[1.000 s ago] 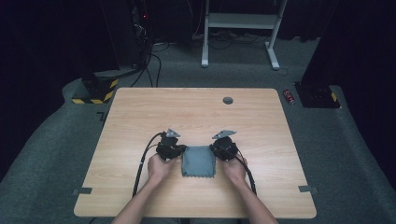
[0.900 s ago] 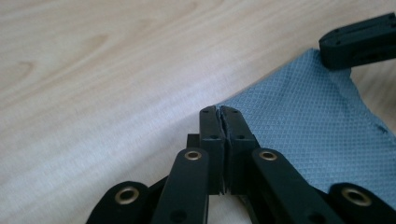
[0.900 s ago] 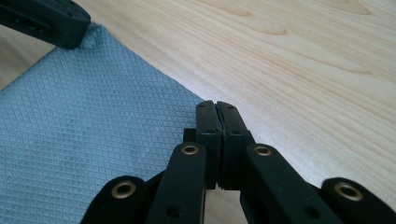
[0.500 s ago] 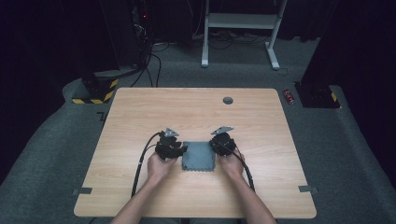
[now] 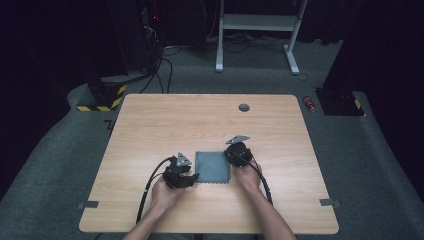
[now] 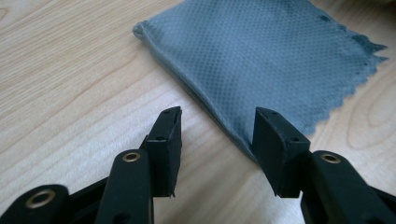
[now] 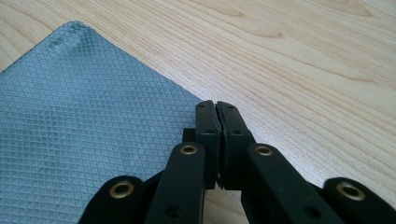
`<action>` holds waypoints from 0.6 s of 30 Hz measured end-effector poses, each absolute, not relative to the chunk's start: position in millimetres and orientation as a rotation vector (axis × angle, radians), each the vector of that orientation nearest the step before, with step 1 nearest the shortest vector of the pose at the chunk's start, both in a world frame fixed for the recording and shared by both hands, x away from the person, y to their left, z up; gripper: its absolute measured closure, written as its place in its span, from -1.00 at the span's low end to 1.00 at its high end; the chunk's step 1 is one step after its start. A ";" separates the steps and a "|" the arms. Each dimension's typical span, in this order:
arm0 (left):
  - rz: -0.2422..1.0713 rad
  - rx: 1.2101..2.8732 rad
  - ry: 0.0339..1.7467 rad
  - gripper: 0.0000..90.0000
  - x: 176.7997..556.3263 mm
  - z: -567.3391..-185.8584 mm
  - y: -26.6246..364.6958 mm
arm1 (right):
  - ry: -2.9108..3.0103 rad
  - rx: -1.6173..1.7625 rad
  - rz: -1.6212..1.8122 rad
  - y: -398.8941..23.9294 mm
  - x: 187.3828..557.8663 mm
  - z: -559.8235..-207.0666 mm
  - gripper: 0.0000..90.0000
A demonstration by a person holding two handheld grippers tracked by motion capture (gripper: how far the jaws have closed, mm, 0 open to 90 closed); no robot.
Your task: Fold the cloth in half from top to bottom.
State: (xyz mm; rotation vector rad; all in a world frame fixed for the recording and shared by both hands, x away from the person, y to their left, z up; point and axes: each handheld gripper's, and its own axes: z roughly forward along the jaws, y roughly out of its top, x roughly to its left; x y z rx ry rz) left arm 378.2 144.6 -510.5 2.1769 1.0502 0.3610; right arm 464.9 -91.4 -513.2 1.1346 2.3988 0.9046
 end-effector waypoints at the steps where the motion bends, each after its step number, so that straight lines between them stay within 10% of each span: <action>1: 0.350 2.160 1.035 0.14 372.9 -509.5 144.2 | 2.398 1.135 0.905 -91.4 464.9 -513.3 0.96; 18: 0.342 2.054 0.969 0.18 376.4 -497.3 143.5 | 2.398 1.122 0.895 -90.6 464.7 -513.1 0.95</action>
